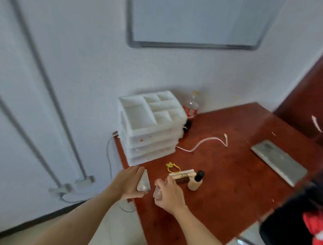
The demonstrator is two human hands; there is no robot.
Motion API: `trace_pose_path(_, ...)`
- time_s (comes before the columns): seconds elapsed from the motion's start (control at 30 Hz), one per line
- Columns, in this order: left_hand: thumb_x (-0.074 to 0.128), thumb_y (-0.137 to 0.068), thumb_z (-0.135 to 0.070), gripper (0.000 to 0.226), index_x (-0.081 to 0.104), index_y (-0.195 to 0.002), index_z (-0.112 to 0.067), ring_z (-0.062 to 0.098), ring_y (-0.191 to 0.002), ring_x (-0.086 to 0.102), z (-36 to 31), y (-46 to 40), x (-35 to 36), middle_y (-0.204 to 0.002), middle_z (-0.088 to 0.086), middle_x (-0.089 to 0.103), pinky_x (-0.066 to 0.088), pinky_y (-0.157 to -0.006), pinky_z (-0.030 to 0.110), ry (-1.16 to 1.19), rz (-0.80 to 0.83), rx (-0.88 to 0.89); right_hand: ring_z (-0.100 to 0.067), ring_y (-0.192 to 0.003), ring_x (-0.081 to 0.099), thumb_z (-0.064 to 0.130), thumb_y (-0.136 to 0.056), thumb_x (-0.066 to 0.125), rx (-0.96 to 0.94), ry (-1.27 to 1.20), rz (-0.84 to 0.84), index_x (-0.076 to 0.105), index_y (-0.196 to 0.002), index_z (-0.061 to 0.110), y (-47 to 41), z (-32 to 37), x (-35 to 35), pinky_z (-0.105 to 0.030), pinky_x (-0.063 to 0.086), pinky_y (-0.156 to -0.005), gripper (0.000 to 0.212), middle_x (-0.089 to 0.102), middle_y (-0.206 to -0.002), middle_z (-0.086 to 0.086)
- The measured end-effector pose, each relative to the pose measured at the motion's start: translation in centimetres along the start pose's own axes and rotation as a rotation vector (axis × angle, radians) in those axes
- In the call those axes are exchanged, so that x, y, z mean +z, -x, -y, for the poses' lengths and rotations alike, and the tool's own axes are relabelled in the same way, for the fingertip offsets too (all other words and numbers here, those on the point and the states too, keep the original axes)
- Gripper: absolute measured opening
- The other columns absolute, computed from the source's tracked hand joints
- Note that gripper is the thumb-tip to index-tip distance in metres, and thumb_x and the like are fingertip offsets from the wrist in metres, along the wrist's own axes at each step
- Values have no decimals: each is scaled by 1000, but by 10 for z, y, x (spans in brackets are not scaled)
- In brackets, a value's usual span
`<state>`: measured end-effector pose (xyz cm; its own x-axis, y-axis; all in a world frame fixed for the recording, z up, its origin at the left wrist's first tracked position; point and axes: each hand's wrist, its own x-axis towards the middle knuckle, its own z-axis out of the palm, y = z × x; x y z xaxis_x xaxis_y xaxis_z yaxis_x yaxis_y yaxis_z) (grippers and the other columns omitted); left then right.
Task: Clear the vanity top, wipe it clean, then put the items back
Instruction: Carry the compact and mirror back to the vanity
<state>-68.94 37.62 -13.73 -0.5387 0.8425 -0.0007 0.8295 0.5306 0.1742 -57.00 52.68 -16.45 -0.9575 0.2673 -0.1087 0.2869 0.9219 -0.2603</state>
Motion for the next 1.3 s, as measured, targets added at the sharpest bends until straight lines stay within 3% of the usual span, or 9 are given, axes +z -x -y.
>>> trace_pose_path(0.17,59,-72,-60,66,46,-119,-15,19,-100,56,20,66,-53,-110,-2,56,45,-74,30,-6,-181,-431,-25,-103,53,33,-75,64,-303,62,-125,48,-119,23,-34,78,-32,-33,50,-77,48,53,-113,-5)
trace_pose_path(0.37,64,-71,-53,62,47,-115,-13,21,-95,56,70,179,-125,-105,1,57,46,-69,31,-94,-363,-812,-29,-102,50,26,-70,64,-647,27,-209,52,-115,18,-54,225,-67,-36,44,-76,47,55,-109,-7)
trace_pose_path(0.6,57,-75,-58,67,39,-124,-16,19,-102,52,129,353,-186,-113,-1,52,43,-75,30,-280,-383,-1182,-23,-113,42,26,-78,59,-1025,-59,-249,45,-125,24,-25,442,-63,-29,39,-82,49,47,-121,-1)
trace_pose_path(0.9,59,-75,-55,66,39,-123,-15,22,-108,50,181,589,-221,-117,2,51,43,-79,33,-389,-423,-1538,-29,-108,47,24,-74,63,-1338,-175,-194,51,-120,19,63,682,-9,-34,41,-78,48,51,-117,-7)
trace_pose_path(1.13,60,-70,-63,72,41,-121,-15,22,-106,52,213,715,-216,-114,1,52,45,-78,33,-399,-393,-1769,-28,-114,44,26,-76,64,-1545,-186,-79,48,-125,20,124,821,51,-34,39,-87,52,48,-121,-7)
trace_pose_path(1.3,63,-73,-54,66,42,-121,-14,22,-108,52,258,784,-213,-116,3,53,44,-80,32,-416,-361,-1927,-26,-115,41,27,-78,57,-1659,-160,-8,46,-125,24,144,920,91,-33,36,-86,48,46,-123,-4)
